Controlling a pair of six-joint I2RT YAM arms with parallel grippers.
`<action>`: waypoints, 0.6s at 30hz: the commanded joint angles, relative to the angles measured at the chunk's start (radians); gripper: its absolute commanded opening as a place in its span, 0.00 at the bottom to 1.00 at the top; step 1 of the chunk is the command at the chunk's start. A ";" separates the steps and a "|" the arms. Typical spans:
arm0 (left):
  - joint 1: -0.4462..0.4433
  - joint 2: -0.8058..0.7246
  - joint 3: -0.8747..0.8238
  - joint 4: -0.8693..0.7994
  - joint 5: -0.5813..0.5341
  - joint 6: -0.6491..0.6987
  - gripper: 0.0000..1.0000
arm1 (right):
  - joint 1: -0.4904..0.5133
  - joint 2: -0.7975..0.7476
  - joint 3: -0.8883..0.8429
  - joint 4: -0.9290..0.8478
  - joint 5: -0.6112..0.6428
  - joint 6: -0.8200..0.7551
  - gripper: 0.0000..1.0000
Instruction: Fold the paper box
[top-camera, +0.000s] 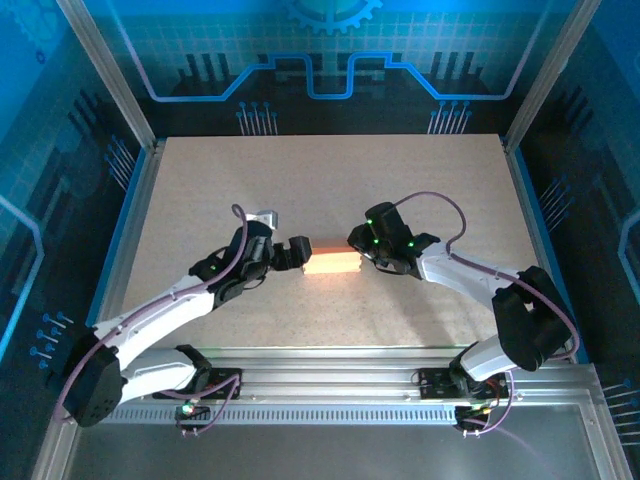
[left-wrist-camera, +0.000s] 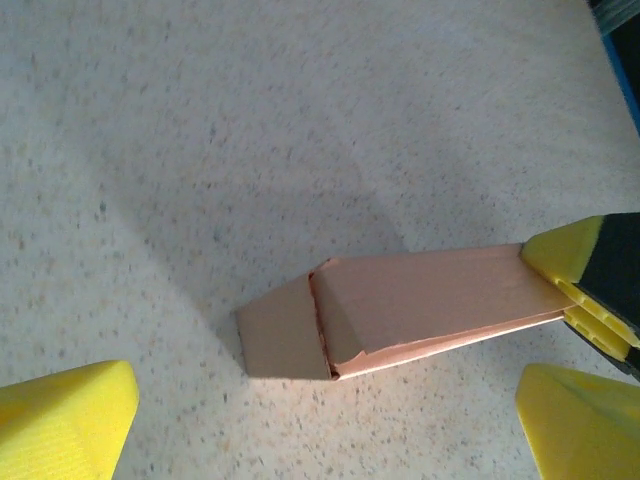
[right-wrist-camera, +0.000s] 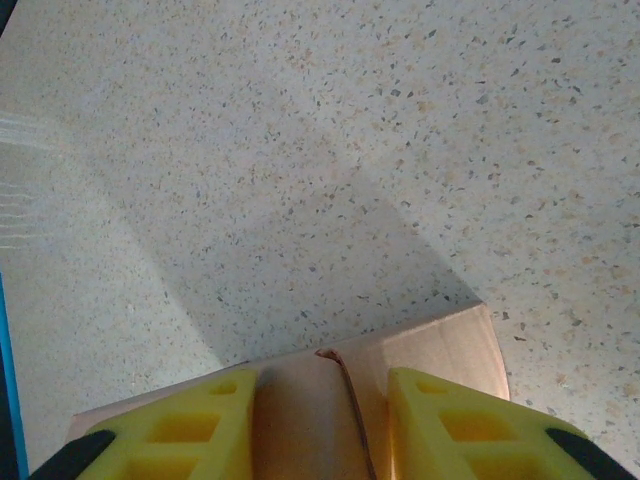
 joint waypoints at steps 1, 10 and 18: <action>0.024 0.074 0.095 -0.150 0.075 -0.147 0.96 | 0.027 0.079 -0.062 -0.216 -0.055 0.005 0.35; 0.051 0.197 0.069 -0.071 0.193 -0.197 0.69 | 0.027 0.079 -0.068 -0.213 -0.061 0.010 0.35; 0.107 0.234 0.012 -0.009 0.282 -0.214 0.58 | 0.028 0.082 -0.070 -0.211 -0.063 0.008 0.35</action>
